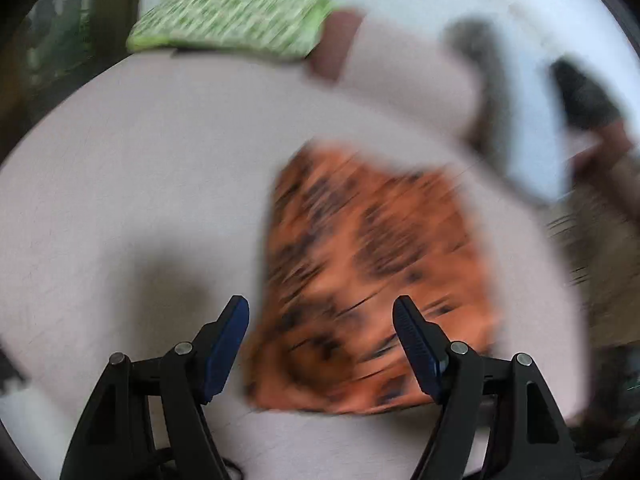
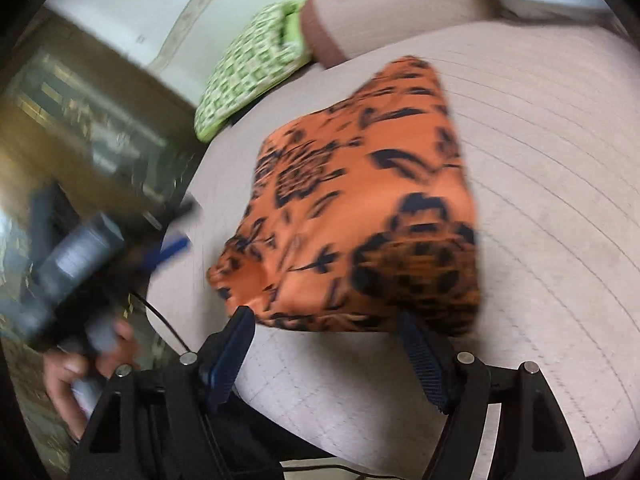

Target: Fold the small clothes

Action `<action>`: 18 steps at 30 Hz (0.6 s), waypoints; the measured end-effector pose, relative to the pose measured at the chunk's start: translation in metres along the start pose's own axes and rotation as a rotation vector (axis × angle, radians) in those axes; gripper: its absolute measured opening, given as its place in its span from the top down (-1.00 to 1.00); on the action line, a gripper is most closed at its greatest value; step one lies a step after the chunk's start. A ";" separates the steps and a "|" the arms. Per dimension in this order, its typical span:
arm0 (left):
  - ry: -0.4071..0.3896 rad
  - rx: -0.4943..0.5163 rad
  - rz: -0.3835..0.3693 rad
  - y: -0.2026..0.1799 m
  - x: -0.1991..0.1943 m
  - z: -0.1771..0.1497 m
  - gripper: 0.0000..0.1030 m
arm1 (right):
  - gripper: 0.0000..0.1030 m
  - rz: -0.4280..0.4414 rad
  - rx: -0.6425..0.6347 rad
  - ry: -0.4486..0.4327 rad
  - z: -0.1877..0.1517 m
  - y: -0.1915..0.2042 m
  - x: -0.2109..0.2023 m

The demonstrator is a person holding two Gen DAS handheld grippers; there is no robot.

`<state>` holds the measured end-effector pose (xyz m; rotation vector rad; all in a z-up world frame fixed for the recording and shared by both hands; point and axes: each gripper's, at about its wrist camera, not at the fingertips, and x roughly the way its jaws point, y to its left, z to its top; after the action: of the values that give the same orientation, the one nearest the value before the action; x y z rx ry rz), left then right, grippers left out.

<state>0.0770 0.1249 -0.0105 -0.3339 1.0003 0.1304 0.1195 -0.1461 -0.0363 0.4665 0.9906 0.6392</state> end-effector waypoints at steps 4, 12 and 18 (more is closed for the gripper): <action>0.089 -0.226 -0.011 0.053 0.032 -0.031 -0.49 | -0.50 0.034 -0.007 -0.011 0.002 -0.012 -0.006; 0.094 -0.223 -0.012 0.054 0.007 -0.015 -0.49 | -0.50 0.119 0.041 -0.058 0.031 -0.035 -0.025; 0.014 -0.122 -0.081 0.041 0.006 0.033 -0.49 | -0.51 0.132 0.182 -0.077 0.092 -0.088 -0.014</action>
<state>0.0960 0.1746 -0.0077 -0.4871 0.9930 0.1165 0.2191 -0.2266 -0.0392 0.7165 0.9546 0.6469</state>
